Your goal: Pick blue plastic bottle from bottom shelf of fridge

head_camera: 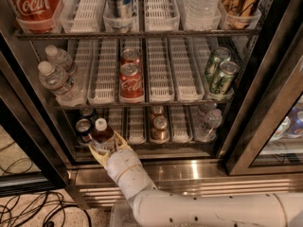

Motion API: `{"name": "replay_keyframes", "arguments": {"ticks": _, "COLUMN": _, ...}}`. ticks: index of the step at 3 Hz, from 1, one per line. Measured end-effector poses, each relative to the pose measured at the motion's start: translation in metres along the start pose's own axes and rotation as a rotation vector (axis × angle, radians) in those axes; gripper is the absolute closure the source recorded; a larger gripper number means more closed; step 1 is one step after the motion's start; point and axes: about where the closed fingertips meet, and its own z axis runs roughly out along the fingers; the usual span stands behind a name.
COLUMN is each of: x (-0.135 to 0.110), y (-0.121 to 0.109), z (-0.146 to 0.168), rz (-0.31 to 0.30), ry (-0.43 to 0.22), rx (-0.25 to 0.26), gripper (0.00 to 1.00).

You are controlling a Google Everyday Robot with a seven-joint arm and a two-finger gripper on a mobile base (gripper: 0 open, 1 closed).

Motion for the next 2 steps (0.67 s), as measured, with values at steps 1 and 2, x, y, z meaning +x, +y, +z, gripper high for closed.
{"name": "replay_keyframes", "arguments": {"ticks": 1, "x": 0.001, "y": 0.0028, "z": -0.0165, "rz": 0.086, "ry": 0.049, "rx": -0.085, "gripper": 1.0}}
{"name": "replay_keyframes", "arguments": {"ticks": 2, "x": -0.0025, "y": -0.002, "z": -0.0249, "rz": 0.151, "ry": 0.075, "rx": -0.157, "gripper": 1.0}}
